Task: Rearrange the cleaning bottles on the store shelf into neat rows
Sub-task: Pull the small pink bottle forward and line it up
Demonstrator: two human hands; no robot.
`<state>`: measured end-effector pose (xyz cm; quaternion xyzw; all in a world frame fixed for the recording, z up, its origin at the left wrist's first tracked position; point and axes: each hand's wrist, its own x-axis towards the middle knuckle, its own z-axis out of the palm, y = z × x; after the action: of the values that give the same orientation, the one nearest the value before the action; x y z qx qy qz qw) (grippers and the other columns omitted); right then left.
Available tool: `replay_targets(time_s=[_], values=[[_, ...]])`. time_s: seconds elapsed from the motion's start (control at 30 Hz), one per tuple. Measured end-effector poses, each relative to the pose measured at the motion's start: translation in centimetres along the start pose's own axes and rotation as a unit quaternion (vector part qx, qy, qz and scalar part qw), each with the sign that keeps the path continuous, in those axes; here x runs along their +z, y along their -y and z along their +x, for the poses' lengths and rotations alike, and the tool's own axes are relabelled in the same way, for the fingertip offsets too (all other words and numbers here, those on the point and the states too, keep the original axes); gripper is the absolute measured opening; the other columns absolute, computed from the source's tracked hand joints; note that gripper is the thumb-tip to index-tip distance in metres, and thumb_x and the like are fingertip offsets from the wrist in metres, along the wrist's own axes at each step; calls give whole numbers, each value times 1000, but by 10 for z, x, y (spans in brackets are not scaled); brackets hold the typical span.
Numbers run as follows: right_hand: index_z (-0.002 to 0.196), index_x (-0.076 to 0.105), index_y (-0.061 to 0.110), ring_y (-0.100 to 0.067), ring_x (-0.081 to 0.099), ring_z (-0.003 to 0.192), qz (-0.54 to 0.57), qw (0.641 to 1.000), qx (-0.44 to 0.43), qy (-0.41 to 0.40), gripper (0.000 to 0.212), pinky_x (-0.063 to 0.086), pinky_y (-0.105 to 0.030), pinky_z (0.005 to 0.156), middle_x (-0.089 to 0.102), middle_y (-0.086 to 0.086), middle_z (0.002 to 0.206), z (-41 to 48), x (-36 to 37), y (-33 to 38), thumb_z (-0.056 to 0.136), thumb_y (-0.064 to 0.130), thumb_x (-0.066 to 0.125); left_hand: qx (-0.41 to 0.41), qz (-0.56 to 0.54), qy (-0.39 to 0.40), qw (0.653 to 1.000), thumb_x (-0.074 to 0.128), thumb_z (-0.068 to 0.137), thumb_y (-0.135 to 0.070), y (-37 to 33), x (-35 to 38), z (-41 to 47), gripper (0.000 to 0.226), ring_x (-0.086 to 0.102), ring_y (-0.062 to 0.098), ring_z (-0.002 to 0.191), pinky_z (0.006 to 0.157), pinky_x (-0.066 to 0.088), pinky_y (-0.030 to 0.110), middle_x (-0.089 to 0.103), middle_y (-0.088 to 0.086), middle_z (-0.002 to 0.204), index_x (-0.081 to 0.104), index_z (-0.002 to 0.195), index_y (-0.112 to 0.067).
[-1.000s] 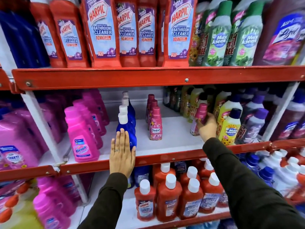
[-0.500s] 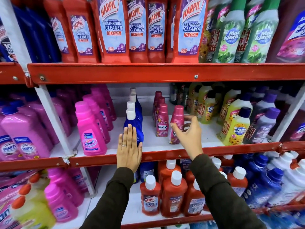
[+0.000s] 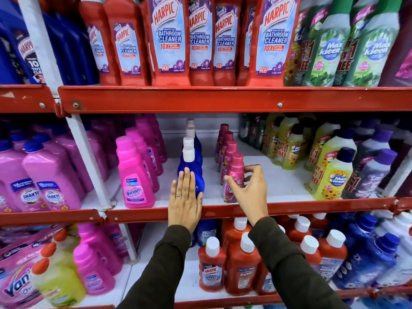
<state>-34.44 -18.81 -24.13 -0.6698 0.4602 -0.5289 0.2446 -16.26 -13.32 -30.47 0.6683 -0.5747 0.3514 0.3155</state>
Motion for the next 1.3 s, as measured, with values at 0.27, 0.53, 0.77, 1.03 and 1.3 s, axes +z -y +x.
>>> replay_targets(time_s=[0.27, 0.53, 0.77, 1.03, 1.3], values=[[112, 42, 34, -7, 60, 92, -11, 1000, -19, -1, 53, 54, -22, 80, 56, 6, 114, 0, 4, -2, 78, 55, 77, -3, 19, 25, 999, 29, 101, -32, 0, -1, -1, 74, -16, 25, 155, 127, -9, 40, -22, 14, 166, -9, 157, -2], [124, 51, 25, -7, 59, 110, 162, 980, 113, 15, 33, 47, -8, 83, 55, 0, 127, -12, -1, -7, 102, 49, 46, 42, -176, 122, 976, 28, 104, -39, -49, -21, -18, 72, 2, 22, 157, 128, -2, 35, -10, 6, 169, -9, 160, -15], [106, 63, 32, -1, 65, 97, 206, 956, 181, 101, 37, 46, -14, 79, 67, 8, 104, -18, -10, -5, 108, 42, 28, -153, -405, 234, 870, 22, 103, -57, -96, -33, -1, 68, 26, 12, 151, 116, 28, 28, 9, -5, 170, -8, 159, -35], [106, 65, 31, -7, 64, 101, 191, 959, 169, 124, 38, 46, -23, 91, 67, -3, 111, -19, -14, -4, 109, 39, 29, -227, -458, 289, 809, 23, 106, -47, -101, -39, 27, 64, 32, 20, 149, 119, 27, 32, 22, 4, 167, 5, 162, -22], [128, 64, 17, -17, 64, 111, 162, 968, 146, 123, 43, 46, -27, 95, 68, -7, 122, -20, -10, -5, 108, 40, 33, -213, -447, 293, 818, 22, 106, -50, -96, -37, 26, 64, 32, 21, 149, 121, 29, 36, 22, 3, 167, 6, 161, -23]])
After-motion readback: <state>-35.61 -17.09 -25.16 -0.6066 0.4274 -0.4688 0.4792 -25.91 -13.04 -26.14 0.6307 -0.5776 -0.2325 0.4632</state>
